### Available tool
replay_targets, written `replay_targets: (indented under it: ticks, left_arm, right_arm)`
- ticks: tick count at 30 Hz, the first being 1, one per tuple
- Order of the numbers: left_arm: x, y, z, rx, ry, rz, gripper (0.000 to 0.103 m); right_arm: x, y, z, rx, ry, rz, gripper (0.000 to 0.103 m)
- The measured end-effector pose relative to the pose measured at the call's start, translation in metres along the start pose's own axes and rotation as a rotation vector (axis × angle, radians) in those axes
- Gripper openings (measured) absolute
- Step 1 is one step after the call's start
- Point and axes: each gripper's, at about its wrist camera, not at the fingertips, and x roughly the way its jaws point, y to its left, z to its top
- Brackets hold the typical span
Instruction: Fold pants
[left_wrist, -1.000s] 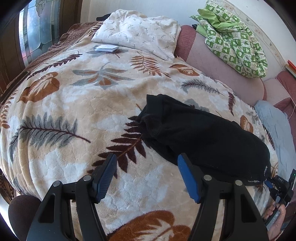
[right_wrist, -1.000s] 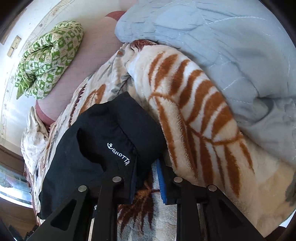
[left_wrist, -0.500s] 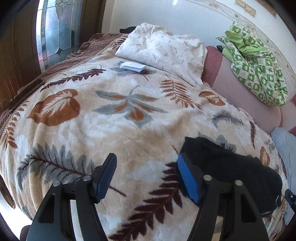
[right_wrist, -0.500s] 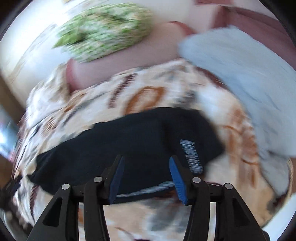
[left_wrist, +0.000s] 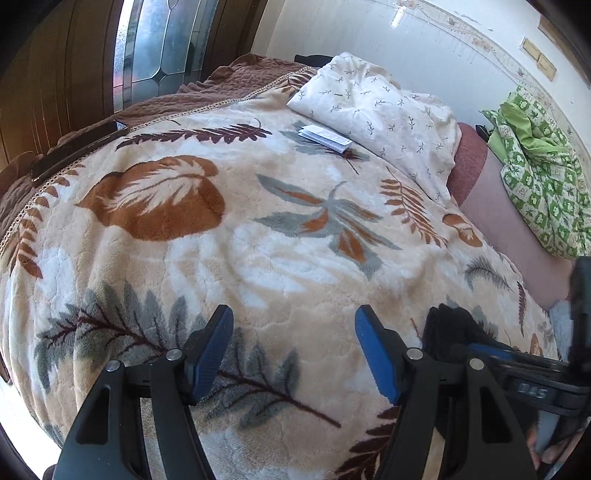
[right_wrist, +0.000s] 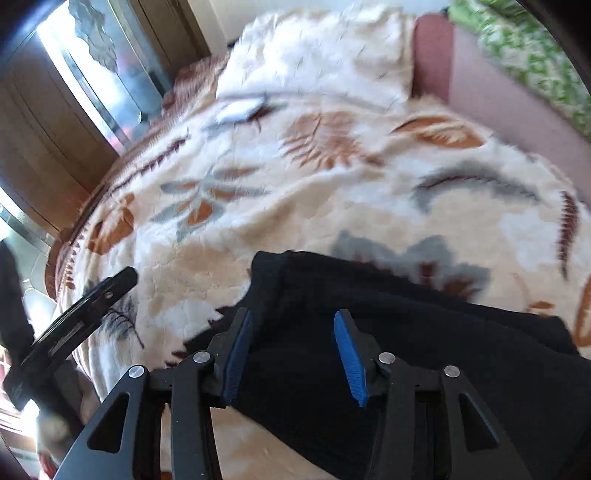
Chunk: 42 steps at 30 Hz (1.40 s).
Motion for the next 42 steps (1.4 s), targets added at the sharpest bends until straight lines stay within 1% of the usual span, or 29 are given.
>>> replay_targets:
  ticks: [1, 2, 3, 5, 7, 9, 11, 12, 16, 17, 19, 20, 22, 23, 25, 26, 28, 30, 32, 34, 36, 37, 40, 42]
  left_arm:
    - [0.000, 0.001, 0.000, -0.007, 0.005, -0.006, 0.068]
    - [0.001, 0.003, 0.000, -0.015, 0.010, -0.010, 0.068]
    - [0.001, 0.005, 0.001, -0.027, 0.015, -0.018, 0.068]
    - [0.000, 0.009, 0.001, -0.047, 0.021, -0.029, 0.068]
    - [0.001, 0.013, 0.002, -0.069, 0.032, -0.040, 0.069]
    - [0.004, 0.014, 0.001, -0.081, 0.050, -0.058, 0.069]
    - [0.003, 0.012, 0.000, -0.077, 0.051, -0.057, 0.069]
    - [0.002, 0.012, 0.000, -0.074, 0.046, -0.052, 0.069]
    - [-0.001, 0.016, 0.000, -0.091, 0.031, -0.048, 0.069]
    - [-0.001, 0.018, 0.000, -0.098, 0.030, -0.048, 0.069]
    - [0.000, 0.020, 0.000, -0.105, 0.030, -0.042, 0.069]
    - [0.001, 0.021, 0.000, -0.108, 0.031, -0.044, 0.069]
    - [0.002, 0.022, 0.000, -0.115, 0.033, -0.051, 0.069]
    - [0.002, 0.022, 0.000, -0.118, 0.034, -0.053, 0.069]
    - [0.003, 0.022, 0.000, -0.120, 0.037, -0.062, 0.069]
    - [0.003, 0.020, 0.000, -0.117, 0.037, -0.066, 0.069]
    - [0.002, 0.015, -0.002, -0.102, 0.033, -0.088, 0.069]
    - [0.001, 0.007, -0.004, -0.078, 0.035, -0.136, 0.069]
    - [0.000, -0.004, -0.007, -0.044, 0.045, -0.198, 0.069]
    - [-0.004, -0.020, -0.013, 0.001, 0.046, -0.289, 0.069]
    - [-0.012, -0.042, -0.020, 0.071, 0.034, -0.373, 0.073]
    - [-0.016, -0.053, -0.024, 0.111, 0.031, -0.400, 0.077]
    - [-0.017, -0.085, -0.038, 0.223, 0.047, -0.443, 0.079]
    - [-0.010, -0.096, -0.045, 0.247, 0.071, -0.437, 0.079]
  right_arm:
    - [0.016, 0.001, 0.004, 0.008, 0.048, -0.008, 0.051]
    - [0.029, -0.002, 0.006, 0.028, 0.072, -0.015, 0.053]
    - [0.028, -0.005, 0.009, 0.062, 0.050, 0.003, 0.060]
    - [0.020, -0.007, 0.013, 0.100, 0.050, 0.029, 0.061]
    - [0.007, -0.007, 0.015, 0.105, 0.008, 0.029, 0.061]
    - [-0.001, -0.006, 0.018, 0.099, -0.006, -0.009, 0.068]
    - [0.003, -0.002, 0.024, 0.095, 0.004, -0.051, 0.072]
    - [0.007, 0.002, 0.029, 0.087, 0.012, -0.071, 0.072]
    - [0.033, 0.021, 0.037, 0.027, 0.086, -0.169, 0.075]
    - [0.044, 0.026, 0.038, 0.021, 0.110, -0.208, 0.079]
    - [0.056, 0.034, 0.039, 0.006, 0.135, -0.275, 0.081]
    - [0.059, 0.038, 0.039, -0.006, 0.134, -0.299, 0.081]
    - [0.054, 0.036, 0.038, 0.009, 0.123, -0.292, 0.075]
    - [0.050, 0.032, 0.037, 0.014, 0.117, -0.302, 0.058]
    - [0.043, 0.019, 0.032, 0.029, 0.111, -0.286, 0.035]
    - [0.039, 0.010, 0.029, 0.049, 0.109, -0.263, 0.027]
    - [0.030, -0.006, 0.024, 0.089, 0.092, -0.229, 0.024]
    - [0.020, -0.013, 0.022, 0.108, 0.060, -0.194, 0.023]
    - [0.011, -0.017, 0.022, 0.116, 0.036, -0.172, 0.023]
    - [0.004, -0.018, 0.023, 0.114, 0.026, -0.149, 0.023]
    - [-0.001, -0.014, 0.022, 0.113, 0.023, -0.129, 0.023]
    - [-0.004, -0.014, 0.020, 0.115, 0.019, -0.113, 0.023]
    - [-0.009, -0.015, 0.020, 0.115, 0.012, -0.073, 0.023]
    - [-0.013, -0.013, 0.019, 0.114, 0.008, -0.062, 0.023]
